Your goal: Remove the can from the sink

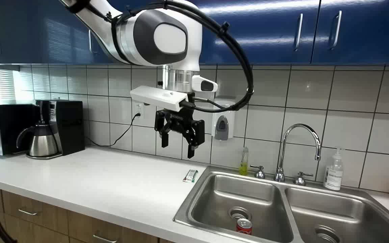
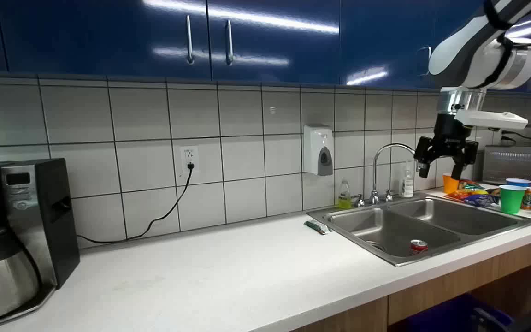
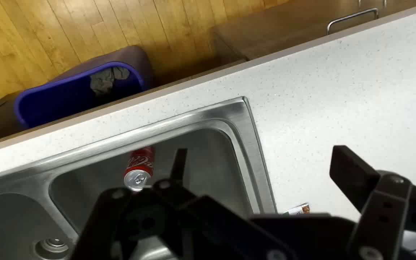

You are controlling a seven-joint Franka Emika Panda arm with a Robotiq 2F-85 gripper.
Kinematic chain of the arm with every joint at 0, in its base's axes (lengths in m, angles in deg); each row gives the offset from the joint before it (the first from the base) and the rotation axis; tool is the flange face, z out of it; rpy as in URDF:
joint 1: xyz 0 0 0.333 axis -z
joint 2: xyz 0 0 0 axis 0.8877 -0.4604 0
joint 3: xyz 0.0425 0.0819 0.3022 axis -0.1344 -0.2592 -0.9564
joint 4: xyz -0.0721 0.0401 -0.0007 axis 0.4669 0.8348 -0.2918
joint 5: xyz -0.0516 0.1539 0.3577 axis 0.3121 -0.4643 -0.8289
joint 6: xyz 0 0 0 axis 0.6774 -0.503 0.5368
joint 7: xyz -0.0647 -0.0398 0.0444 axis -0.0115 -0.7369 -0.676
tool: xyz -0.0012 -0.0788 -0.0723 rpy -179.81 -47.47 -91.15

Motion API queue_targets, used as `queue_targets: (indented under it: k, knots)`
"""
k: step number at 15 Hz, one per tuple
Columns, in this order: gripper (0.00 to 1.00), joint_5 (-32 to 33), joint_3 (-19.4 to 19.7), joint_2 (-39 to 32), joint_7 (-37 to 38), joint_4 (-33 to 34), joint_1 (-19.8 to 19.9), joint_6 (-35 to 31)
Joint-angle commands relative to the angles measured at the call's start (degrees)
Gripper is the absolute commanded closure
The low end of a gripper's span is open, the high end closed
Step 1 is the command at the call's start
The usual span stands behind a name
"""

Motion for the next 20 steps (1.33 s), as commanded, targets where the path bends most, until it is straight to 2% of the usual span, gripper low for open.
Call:
queue_targets:
  k: [1,9,14,17,20]
  knots:
    - [0.00,-1.0,-1.3,-0.3,-0.7,0.1,1.4,0.0]
    - [0.00,-1.2,-1.3,-1.5,-0.2,0.6,1.3,-1.0]
    - [0.00,-5.0,0.1,-12.7,0.6,4.5,0.0,-10.8]
    - [0.00,-9.6,1.1,-21.4,-0.2,8.3,-0.3,-16.9]
    - [0.00,-15.1,1.2,-30.5,-1.1,13.5,0.2,-20.2]
